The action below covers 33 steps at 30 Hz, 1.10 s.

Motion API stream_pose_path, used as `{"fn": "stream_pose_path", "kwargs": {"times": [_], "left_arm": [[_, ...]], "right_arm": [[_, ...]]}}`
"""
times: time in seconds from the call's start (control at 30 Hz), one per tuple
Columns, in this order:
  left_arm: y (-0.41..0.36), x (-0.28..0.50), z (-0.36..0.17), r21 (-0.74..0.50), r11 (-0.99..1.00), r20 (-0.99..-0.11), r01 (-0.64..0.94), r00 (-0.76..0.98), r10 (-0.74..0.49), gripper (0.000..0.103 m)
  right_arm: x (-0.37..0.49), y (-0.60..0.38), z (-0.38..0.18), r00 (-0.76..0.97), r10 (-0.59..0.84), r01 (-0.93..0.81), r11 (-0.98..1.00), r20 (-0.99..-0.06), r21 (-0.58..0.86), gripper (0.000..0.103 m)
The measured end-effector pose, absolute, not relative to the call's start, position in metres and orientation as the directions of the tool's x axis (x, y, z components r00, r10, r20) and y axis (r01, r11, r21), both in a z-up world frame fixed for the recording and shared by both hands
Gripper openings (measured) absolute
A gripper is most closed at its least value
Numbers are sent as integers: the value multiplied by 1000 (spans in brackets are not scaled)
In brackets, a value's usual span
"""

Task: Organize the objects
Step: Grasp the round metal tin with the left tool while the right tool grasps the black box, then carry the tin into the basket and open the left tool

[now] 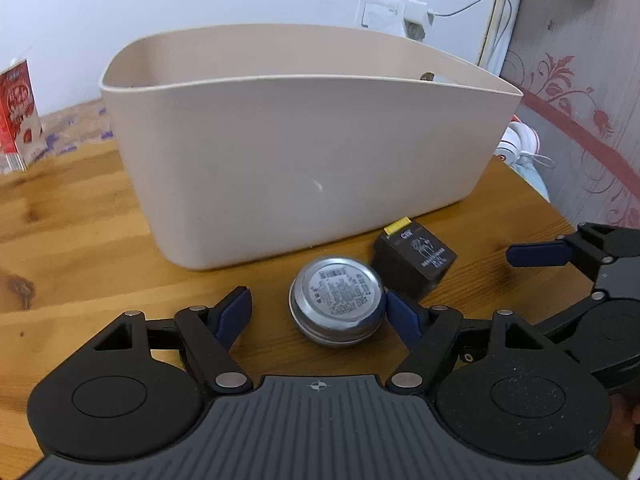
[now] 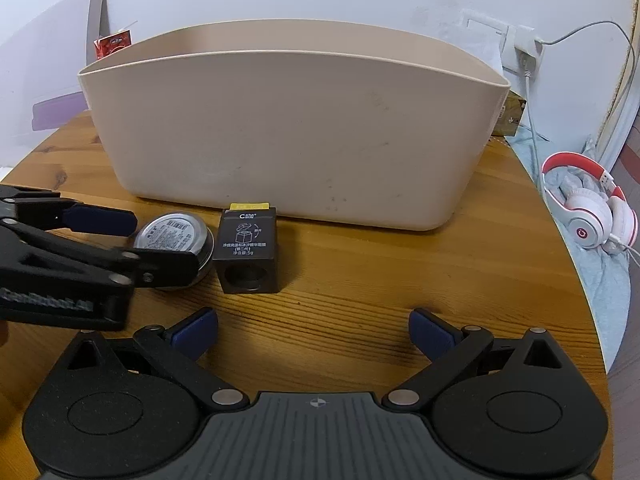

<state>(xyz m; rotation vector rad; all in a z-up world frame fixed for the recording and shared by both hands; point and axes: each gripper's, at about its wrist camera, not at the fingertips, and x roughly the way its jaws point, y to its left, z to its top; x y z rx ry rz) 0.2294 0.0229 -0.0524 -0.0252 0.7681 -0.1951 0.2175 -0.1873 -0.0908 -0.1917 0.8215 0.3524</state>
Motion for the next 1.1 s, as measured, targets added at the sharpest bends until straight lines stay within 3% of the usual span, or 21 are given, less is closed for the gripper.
{"fn": "stream_pose_path", "kwargs": {"times": [0.27, 0.47, 0.63, 0.73, 0.87, 1.1], "left_arm": [[32, 235, -56, -17, 993, -687, 114, 720, -94, 73], [38, 239, -55, 5, 996, -679, 90, 731, -62, 56], [43, 242, -53, -33, 997, -687, 67, 724, -71, 55], [45, 240, -52, -38, 997, -687, 63, 723, -72, 55], [44, 231, -53, -27, 997, -691, 76, 719, -74, 55], [41, 211, -46, -38, 995, -693, 94, 715, -95, 55]], "right_arm": [[227, -178, -94, 645, 246, -394, 918, -724, -39, 103], [233, -170, -96, 665, 260, -391, 920, -700, -30, 101], [232, -165, -94, 666, 300, -418, 908, -683, -8, 83], [229, -160, -91, 658, 321, -446, 895, -681, -9, 67], [225, -155, -86, 644, 333, -472, 882, -689, -14, 30], [208, -164, -80, 634, 343, -466, 885, -693, 11, 29]]}}
